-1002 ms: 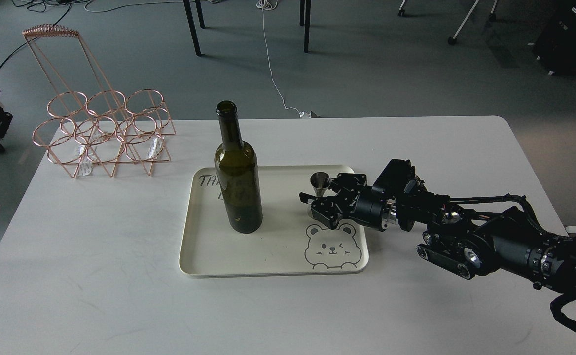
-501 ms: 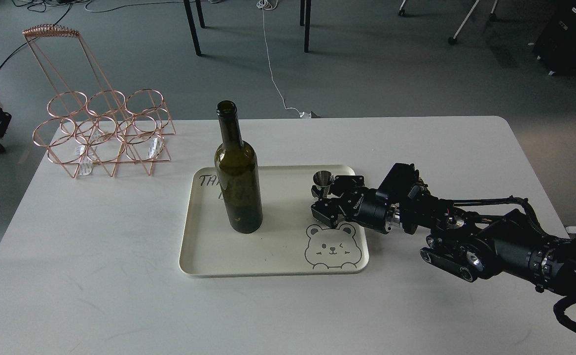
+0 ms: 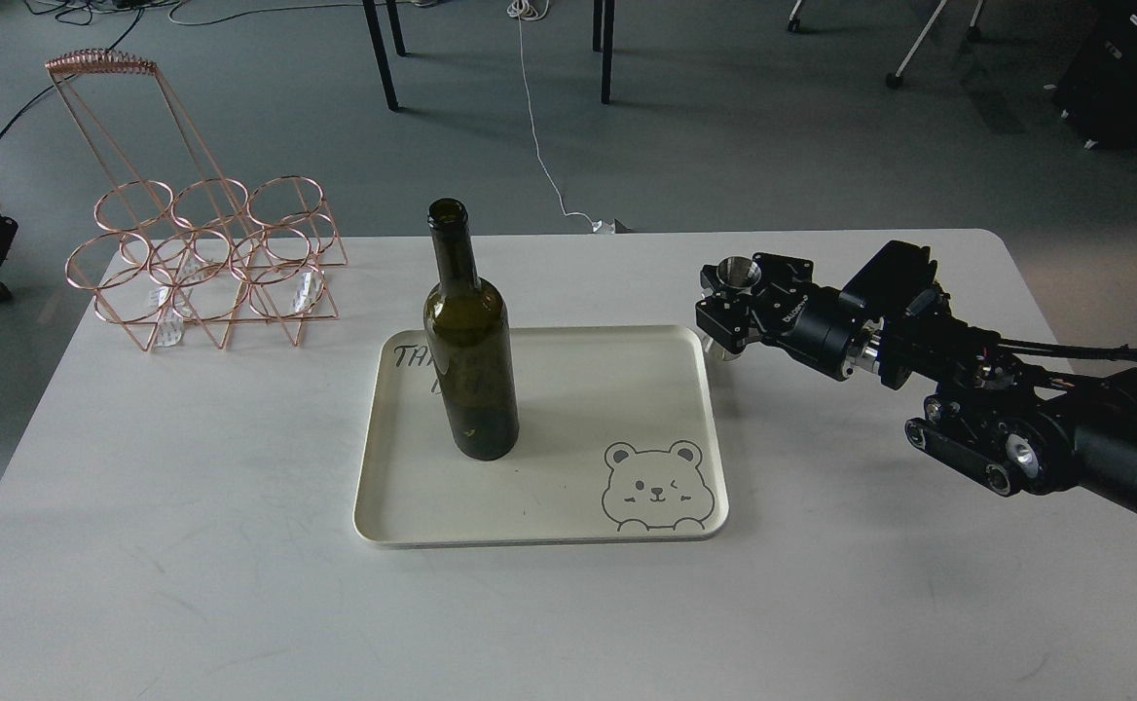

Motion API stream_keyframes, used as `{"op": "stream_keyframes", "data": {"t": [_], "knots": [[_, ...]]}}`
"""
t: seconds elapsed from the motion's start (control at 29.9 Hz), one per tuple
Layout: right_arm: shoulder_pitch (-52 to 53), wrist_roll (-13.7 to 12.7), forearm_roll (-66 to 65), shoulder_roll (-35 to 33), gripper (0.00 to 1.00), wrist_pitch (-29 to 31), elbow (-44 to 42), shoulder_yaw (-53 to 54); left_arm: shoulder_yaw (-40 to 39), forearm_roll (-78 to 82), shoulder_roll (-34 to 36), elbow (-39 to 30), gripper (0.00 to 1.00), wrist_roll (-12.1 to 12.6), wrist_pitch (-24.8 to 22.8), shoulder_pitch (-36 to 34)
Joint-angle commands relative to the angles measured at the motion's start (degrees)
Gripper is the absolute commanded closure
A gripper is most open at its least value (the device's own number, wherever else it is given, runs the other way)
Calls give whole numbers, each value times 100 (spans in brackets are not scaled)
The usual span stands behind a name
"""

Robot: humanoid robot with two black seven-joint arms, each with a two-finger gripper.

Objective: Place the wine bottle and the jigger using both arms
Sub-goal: 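Grasp the jigger with the right gripper and lift it off the tray, then lower the jigger onto the table beside the tray and release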

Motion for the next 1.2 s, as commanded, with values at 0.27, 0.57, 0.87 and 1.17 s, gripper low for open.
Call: {"op": "stream_keyframes", "data": {"t": [0.27,0.57,0.87,1.17], "knots": [[-941,-1,652,-1247,98,2,114,350,-2,0,-28,-8,1,14,9,1],[-1258,-1,1251,-1282,97,2,70,332,-2,0,-37,-17,1,14,44,-17],[-1267,-1,1260,-1212,79,2,70,306,15,0,-1,-17,1,5,17,-25],[-1293,-1,1251,-1291,53,2,227,271,-2,0,51,-17,1,5,26,-25]]}}
